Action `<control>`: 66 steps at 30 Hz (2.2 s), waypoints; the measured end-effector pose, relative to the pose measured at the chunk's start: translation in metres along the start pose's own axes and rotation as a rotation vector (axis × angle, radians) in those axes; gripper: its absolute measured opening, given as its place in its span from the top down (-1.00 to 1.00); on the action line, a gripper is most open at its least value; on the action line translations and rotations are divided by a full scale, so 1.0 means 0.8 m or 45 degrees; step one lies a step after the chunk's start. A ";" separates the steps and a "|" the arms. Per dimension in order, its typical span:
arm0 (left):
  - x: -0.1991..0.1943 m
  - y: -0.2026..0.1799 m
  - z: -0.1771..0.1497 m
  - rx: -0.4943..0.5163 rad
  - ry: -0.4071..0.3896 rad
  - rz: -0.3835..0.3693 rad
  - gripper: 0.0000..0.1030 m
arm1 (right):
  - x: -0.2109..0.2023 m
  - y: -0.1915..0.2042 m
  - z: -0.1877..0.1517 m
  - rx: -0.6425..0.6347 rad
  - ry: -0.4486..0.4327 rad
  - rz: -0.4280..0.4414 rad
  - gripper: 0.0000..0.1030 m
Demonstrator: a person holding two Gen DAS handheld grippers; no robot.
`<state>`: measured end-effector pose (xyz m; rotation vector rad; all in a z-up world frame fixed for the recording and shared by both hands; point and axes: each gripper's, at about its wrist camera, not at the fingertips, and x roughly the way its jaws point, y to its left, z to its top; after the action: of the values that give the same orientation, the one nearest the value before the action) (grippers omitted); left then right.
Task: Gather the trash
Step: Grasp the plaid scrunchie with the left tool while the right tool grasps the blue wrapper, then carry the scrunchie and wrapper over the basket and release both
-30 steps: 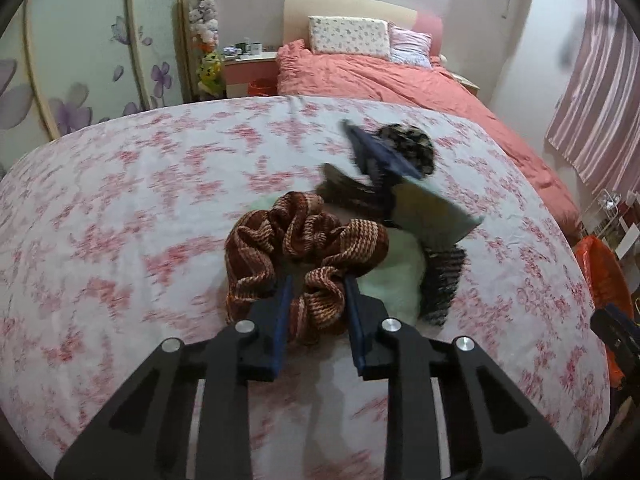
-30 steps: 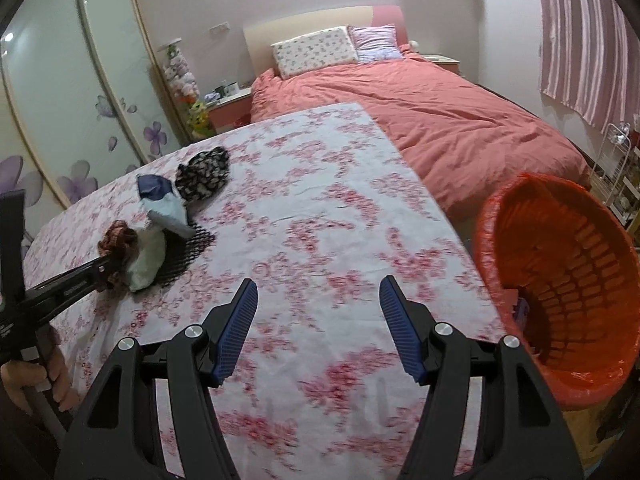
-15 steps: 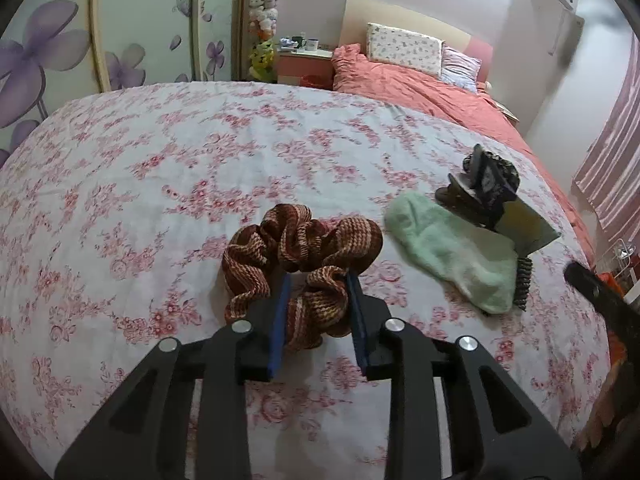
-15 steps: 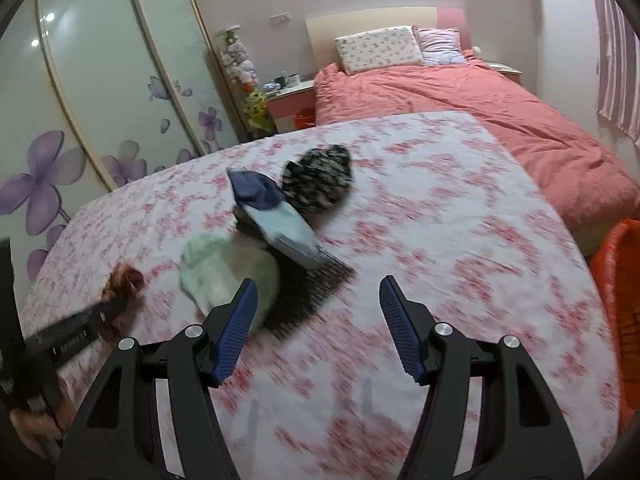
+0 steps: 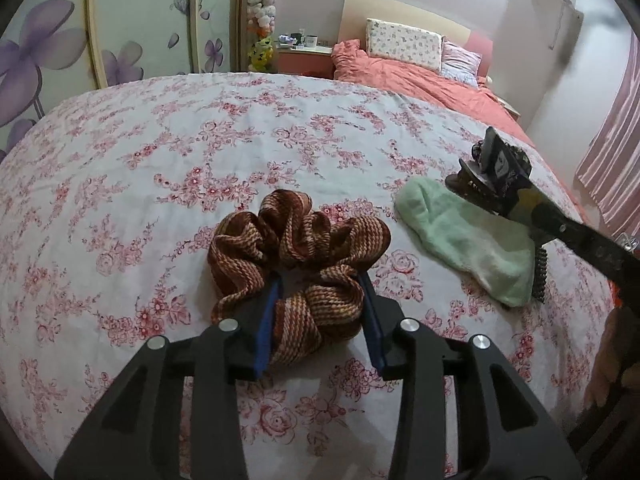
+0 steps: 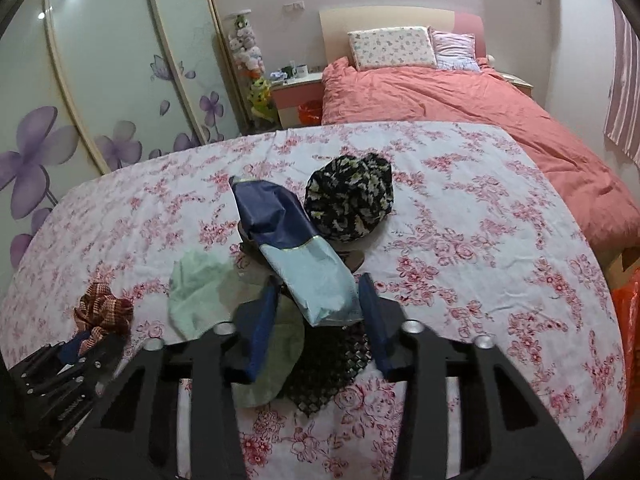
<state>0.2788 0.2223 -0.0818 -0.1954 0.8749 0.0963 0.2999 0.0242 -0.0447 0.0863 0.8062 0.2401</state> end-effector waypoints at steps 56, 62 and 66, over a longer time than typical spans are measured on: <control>-0.165 -0.352 -0.017 0.418 -0.164 -0.646 0.56 | -0.252 -0.224 -0.080 0.418 -0.436 -0.315 0.73; -0.162 -0.416 -0.037 0.507 -0.121 -0.724 0.56 | -0.262 -0.264 -0.095 0.502 -0.449 -0.370 0.73; -0.156 -0.468 -0.052 0.574 -0.087 -0.785 0.56 | -0.262 -0.288 -0.103 0.558 -0.450 -0.409 0.73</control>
<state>0.2288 -0.1527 0.0374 -0.0313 0.7160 -0.6605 0.1417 -0.2516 0.0075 0.3970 0.4982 -0.2549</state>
